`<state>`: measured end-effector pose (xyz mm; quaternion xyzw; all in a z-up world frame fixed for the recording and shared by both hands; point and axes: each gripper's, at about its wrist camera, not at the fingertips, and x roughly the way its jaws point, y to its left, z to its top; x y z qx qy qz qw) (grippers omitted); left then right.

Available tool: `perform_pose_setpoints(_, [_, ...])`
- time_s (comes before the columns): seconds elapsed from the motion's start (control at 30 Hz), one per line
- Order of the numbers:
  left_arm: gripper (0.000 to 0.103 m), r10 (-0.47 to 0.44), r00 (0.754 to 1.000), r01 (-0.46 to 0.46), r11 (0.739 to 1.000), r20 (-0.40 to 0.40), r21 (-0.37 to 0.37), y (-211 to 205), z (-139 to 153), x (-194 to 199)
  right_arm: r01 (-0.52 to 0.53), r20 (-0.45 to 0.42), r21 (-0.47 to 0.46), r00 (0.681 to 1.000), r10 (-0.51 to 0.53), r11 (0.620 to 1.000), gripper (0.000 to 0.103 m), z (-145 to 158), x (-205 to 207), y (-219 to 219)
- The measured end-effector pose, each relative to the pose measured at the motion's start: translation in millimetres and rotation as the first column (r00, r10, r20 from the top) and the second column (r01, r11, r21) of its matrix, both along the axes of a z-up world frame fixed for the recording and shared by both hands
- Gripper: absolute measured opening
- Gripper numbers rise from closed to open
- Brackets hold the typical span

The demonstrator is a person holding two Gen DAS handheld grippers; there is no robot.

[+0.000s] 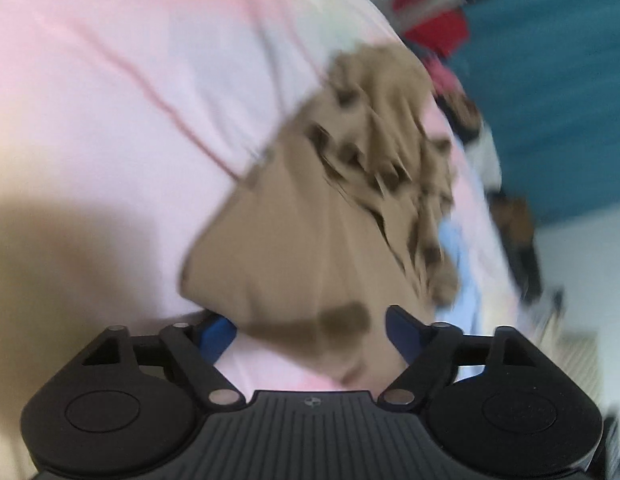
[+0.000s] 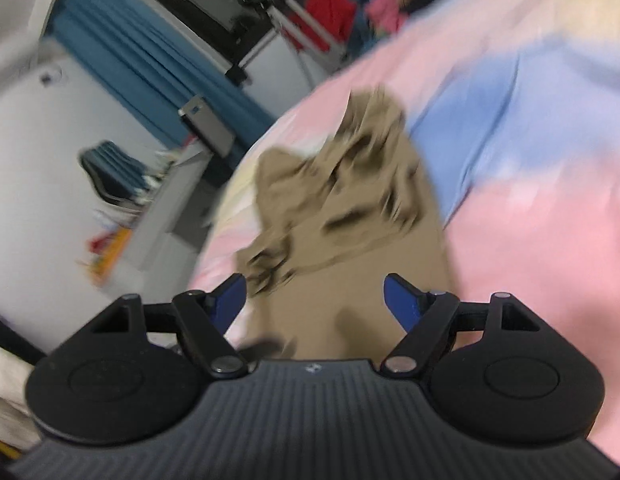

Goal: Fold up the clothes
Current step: 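Grasp the folded T-shirt edge with both grippers from its sides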

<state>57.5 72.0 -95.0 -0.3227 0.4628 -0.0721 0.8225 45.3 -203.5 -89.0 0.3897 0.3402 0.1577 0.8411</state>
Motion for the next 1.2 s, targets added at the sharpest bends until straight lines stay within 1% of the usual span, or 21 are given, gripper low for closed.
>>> perform_pose_setpoints(0.03, [0.074, 0.024, 1.000, -0.024, 0.999, -0.012, -0.031, 5, -4, 0, -0.025, -0.032, 0.063, 0.999, 0.028, 0.998, 0.079, -7, 1, 2])
perform_pose_setpoints(0.07, [0.073, 0.047, 0.999, -0.049, 0.997, -0.025, -0.062, 10, -7, 1, -0.021, -0.051, 0.090, 0.998, 0.025, 0.996, 0.079, -12, 2, 3])
perform_pose_setpoints(0.13, [0.070, 0.093, 0.994, -0.099, 0.988, -0.054, -0.121, 20, -14, 1, 0.010, -0.079, 0.117, 0.997, -0.001, 0.993, 0.079, -21, 3, 2])
perform_pose_setpoints(0.2, [0.069, 0.137, 0.987, -0.150, 0.972, -0.084, -0.179, 29, -21, 2, 0.042, -0.108, 0.144, 0.994, -0.027, 0.989, 0.079, -29, 5, 2])
perform_pose_setpoints(0.4, [0.071, 0.130, 0.989, -0.140, 0.978, -0.076, -0.154, 24, -17, -2, 0.141, -0.199, 0.216, 0.975, -0.098, 0.966, 0.078, -55, 10, 0])
perform_pose_setpoints(0.47, [0.067, 0.165, 0.984, -0.174, 0.972, -0.071, -0.160, 29, -19, 1, 0.175, -0.229, 0.238, 0.966, -0.120, 0.955, 0.078, -63, 12, 0])
perform_pose_setpoints(0.5, [0.061, 0.184, 0.980, -0.193, 0.969, -0.069, -0.156, 32, -19, 2, 0.192, -0.245, 0.248, 0.961, -0.130, 0.949, 0.077, -67, 12, 0])
perform_pose_setpoints(0.53, [0.058, 0.200, 0.978, -0.208, 0.965, -0.065, -0.160, 34, -20, 3, 0.209, -0.261, 0.258, 0.955, -0.141, 0.943, 0.075, -71, 13, -1])
perform_pose_setpoints(0.57, [0.057, 0.206, 0.977, -0.213, 0.963, -0.060, -0.164, 35, -21, 4, 0.224, -0.262, 0.241, 0.952, -0.159, 0.944, 0.067, -72, 15, -1])
perform_pose_setpoints(0.6, [0.048, 0.211, 0.976, -0.217, 0.962, -0.055, -0.168, 36, -22, 6, 0.238, -0.258, 0.215, 0.949, -0.180, 0.947, 0.057, -72, 18, -2])
perform_pose_setpoints(0.63, [0.041, 0.215, 0.975, -0.220, 0.962, -0.050, -0.164, 36, -22, 6, 0.246, -0.251, 0.191, 0.948, -0.195, 0.950, 0.052, -71, 20, -2])
perform_pose_setpoints(0.67, [0.040, 0.219, 0.975, -0.224, 0.962, -0.045, -0.159, 37, -22, 6, 0.252, -0.243, 0.170, 0.947, -0.208, 0.953, 0.042, -71, 21, -2])
perform_pose_setpoints(0.7, [0.037, 0.214, 0.976, -0.217, 0.964, -0.041, -0.153, 37, -22, 8, 0.258, -0.227, 0.148, 0.949, -0.221, 0.955, 0.036, -69, 22, -1])
perform_pose_setpoints(0.73, [0.031, 0.207, 0.978, -0.211, 0.966, -0.037, -0.147, 37, -22, 10, 0.257, -0.202, 0.126, 0.952, -0.229, 0.958, 0.033, -68, 21, -3])
perform_pose_setpoints(0.8, [0.026, 0.200, 0.979, -0.202, 0.968, -0.026, -0.148, 37, -22, 14, 0.251, -0.148, 0.084, 0.960, -0.237, 0.964, 0.019, -64, 20, -5])
perform_pose_setpoints(0.87, [0.021, 0.192, 0.981, -0.191, 0.970, -0.008, -0.148, 37, -20, 13, 0.240, -0.094, 0.044, 0.967, -0.235, 0.970, 0.012, -57, 18, -2])
perform_pose_setpoints(0.93, [0.018, 0.185, 0.982, -0.181, 0.973, 0.020, -0.141, 36, -16, 13, 0.229, -0.043, 0.003, 0.973, -0.228, 0.973, 0.010, -50, 16, 1])
perform_pose_setpoints(1.03, [0.016, 0.185, 0.981, -0.175, 0.975, 0.059, -0.138, 34, -6, 6, 0.225, 0.014, -0.003, 0.974, -0.225, 0.974, 0.009, -38, 12, -2])
perform_pose_setpoints(1.17, [0.012, 0.167, 0.971, -0.149, 0.982, 0.174, -0.113, 30, 19, -11, 0.221, 0.073, -0.010, 0.973, -0.219, 0.975, 0.008, -20, 8, -9])
perform_pose_setpoints(1.2, [0.012, 0.163, 0.966, -0.141, 0.983, 0.202, -0.118, 30, 27, -17, 0.222, 0.091, -0.006, 0.971, -0.221, 0.975, 0.008, -12, 3, -10])
